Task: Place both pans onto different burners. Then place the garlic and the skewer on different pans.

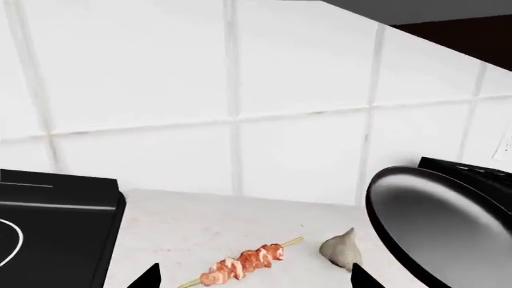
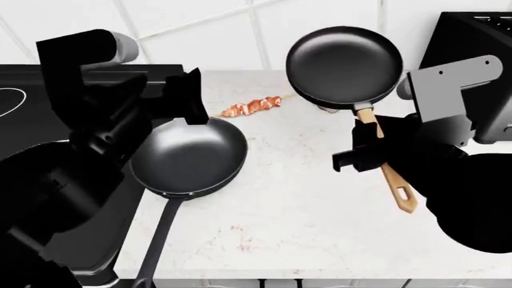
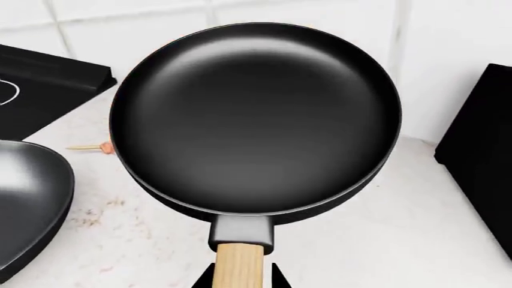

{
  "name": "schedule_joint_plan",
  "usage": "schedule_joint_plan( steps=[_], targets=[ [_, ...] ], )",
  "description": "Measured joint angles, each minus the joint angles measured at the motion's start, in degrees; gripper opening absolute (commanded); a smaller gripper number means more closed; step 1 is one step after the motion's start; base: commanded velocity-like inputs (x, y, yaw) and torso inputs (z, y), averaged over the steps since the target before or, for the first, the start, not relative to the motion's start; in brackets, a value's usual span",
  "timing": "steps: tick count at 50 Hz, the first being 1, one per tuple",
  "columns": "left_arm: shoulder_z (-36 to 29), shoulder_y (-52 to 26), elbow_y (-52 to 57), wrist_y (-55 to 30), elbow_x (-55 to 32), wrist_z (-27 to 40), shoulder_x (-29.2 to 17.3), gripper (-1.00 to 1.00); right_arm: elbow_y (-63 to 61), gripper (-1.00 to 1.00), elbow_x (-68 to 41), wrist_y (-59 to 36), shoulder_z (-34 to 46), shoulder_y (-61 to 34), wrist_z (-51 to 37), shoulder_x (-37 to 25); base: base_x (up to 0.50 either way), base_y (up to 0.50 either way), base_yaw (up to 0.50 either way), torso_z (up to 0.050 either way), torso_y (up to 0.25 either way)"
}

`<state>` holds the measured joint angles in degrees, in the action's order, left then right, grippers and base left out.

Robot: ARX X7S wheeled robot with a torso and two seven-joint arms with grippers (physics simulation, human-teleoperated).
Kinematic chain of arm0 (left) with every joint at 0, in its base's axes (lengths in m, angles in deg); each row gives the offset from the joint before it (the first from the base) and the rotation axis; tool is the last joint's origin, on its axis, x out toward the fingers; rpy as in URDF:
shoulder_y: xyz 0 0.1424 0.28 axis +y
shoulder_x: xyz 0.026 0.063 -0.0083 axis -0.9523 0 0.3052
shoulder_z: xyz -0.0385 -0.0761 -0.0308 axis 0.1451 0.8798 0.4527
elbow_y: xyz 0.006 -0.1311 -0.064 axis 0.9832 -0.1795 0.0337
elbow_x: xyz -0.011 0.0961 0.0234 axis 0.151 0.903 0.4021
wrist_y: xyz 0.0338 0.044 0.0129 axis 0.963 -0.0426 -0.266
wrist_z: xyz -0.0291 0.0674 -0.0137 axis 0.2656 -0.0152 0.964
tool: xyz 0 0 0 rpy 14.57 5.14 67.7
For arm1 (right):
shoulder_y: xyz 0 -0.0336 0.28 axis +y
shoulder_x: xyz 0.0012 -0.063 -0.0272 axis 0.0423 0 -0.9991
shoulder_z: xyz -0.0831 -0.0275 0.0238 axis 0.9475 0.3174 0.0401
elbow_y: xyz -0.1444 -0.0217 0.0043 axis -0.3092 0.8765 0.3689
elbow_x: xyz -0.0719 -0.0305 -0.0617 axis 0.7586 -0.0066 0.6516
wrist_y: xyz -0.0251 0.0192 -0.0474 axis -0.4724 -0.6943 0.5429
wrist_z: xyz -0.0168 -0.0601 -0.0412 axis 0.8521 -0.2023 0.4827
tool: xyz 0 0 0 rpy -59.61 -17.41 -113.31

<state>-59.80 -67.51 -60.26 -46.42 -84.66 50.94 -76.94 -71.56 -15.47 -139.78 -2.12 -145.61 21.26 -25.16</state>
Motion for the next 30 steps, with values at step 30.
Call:
schedule_joint_plan(
  steps=[30],
  targets=[
    [-12.37,-2.07,-3.78,1.98,-58.21,52.45,-14.75,1.0,-2.29,-1.0,0.32,0.24,0.17,-2.16,1.78,-1.18,0.0,0.0,0.0,0.001,0.002]
  ],
)
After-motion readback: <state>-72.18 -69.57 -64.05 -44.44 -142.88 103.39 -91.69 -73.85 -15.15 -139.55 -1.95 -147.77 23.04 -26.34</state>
